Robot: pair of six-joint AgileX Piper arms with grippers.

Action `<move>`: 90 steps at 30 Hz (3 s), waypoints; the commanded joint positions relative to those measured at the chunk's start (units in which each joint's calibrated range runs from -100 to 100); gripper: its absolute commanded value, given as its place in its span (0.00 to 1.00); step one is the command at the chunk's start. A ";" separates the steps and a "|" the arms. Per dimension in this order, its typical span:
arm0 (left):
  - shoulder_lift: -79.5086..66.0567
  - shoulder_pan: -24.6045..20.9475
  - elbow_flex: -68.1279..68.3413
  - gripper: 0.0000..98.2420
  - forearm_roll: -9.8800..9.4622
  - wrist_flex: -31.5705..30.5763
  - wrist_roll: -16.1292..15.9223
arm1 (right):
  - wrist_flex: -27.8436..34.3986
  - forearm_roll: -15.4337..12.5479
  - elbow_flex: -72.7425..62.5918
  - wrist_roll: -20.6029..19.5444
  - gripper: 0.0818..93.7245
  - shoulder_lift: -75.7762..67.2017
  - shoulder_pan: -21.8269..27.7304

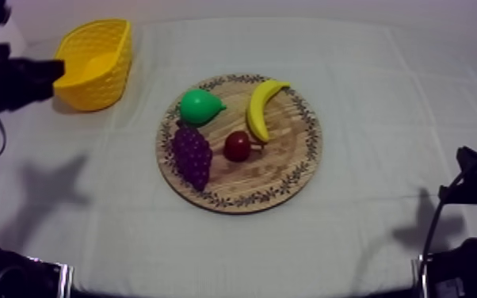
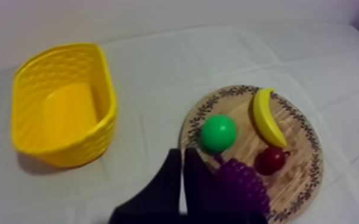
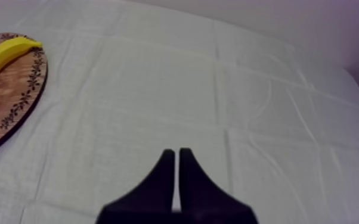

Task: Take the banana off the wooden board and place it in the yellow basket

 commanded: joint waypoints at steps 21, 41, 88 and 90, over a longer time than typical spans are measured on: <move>70.39 10.38 -77.67 0.00 -2.41 25.93 4.10 | 0.01 -0.01 -0.03 0.03 0.00 -0.02 0.00; 88.94 14.98 -93.28 0.05 -0.30 47.35 7.37 | 0.01 -0.01 -0.03 0.01 0.00 -0.02 0.00; 87.91 14.49 -83.98 0.41 0.96 45.21 7.15 | 0.01 -0.01 -0.03 0.04 0.00 -0.02 0.00; 87.94 14.60 -84.08 0.51 0.74 45.09 7.43 | 0.01 -0.01 -0.03 0.04 0.00 -0.02 0.00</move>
